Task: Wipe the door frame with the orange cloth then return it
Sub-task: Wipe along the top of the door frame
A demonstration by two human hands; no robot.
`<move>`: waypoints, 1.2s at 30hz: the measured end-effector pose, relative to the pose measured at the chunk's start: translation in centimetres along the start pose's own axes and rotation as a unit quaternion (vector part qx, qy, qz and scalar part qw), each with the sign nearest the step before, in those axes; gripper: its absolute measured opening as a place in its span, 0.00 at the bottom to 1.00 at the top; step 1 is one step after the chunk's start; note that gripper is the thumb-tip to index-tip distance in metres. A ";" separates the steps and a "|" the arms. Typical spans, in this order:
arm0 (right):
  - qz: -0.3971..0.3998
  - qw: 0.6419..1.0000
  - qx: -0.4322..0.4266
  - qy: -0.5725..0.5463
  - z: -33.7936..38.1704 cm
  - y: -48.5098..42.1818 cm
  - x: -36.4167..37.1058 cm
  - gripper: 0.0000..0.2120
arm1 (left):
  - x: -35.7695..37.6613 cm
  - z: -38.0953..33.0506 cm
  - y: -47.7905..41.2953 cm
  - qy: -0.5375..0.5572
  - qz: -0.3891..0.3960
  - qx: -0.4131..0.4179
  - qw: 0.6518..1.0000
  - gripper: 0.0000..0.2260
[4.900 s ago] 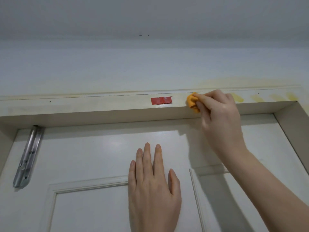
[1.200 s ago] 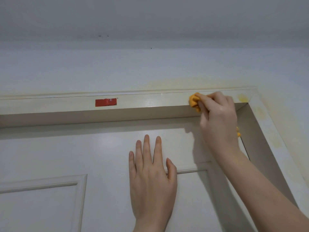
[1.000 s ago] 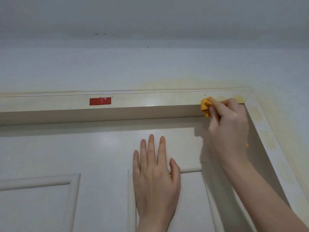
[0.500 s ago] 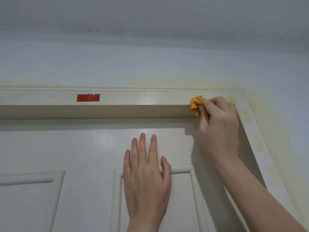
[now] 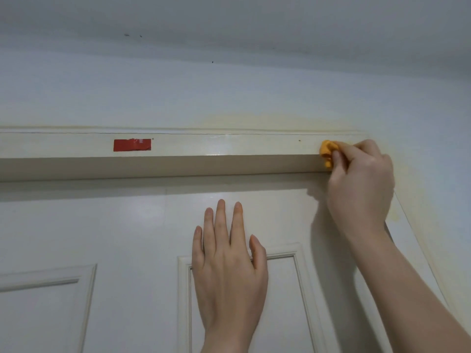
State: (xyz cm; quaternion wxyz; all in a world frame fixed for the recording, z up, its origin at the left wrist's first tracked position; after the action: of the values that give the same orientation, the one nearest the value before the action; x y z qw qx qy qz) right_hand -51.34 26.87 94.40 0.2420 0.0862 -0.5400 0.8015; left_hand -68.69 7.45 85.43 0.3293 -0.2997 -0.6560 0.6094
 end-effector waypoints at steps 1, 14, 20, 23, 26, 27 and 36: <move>-0.003 1.000 0.002 0.000 -0.2 0.5 -0.2 0.12 | 0.0 -0.1 0.0 0.000 0.002 0.000 1.000 0.29; -0.003 1.000 -0.025 0.010 1.2 1.0 -0.3 0.12 | 0.1 -0.1 0.3 0.011 0.009 0.005 1.000 0.28; 0.017 0.997 -0.048 0.051 2.6 -1.0 0.2 0.12 | 0.2 -0.1 0.3 0.003 0.015 0.000 1.000 0.28; 0.025 0.996 0.006 0.086 -0.5 -1.8 -0.4 0.13 | 0.2 -0.1 0.6 0.003 0.012 -0.007 1.000 0.28; 0.024 0.996 -0.005 0.086 -1.0 -1.2 -0.4 0.13 | 0.1 -0.2 0.7 0.004 0.006 -0.012 1.000 0.28; 0.022 0.997 -0.015 0.078 -0.6 -1.3 -0.3 0.13 | 0.1 -0.2 0.7 0.005 0.004 -0.012 1.000 0.28; 0.042 0.997 -0.037 0.059 -3.1 -2.2 -0.5 0.12 | 0.2 -0.5 1.1 -0.009 -0.005 -0.038 0.999 0.27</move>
State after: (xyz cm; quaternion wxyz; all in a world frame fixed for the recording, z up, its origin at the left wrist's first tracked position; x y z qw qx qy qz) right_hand -49.45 30.19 94.80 0.2428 0.0068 -0.5573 0.7940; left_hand -68.42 7.96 84.41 0.3145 -0.3033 -0.6829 0.5855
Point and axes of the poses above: each hand's wrist, its own y-axis away from the middle knuckle, its own x-axis out of the palm, z = x × y, the point moved 10 cm from there along -y, towards the middle knuckle, and after that the axes turned 13 degrees about y, right-handed, at the moved point
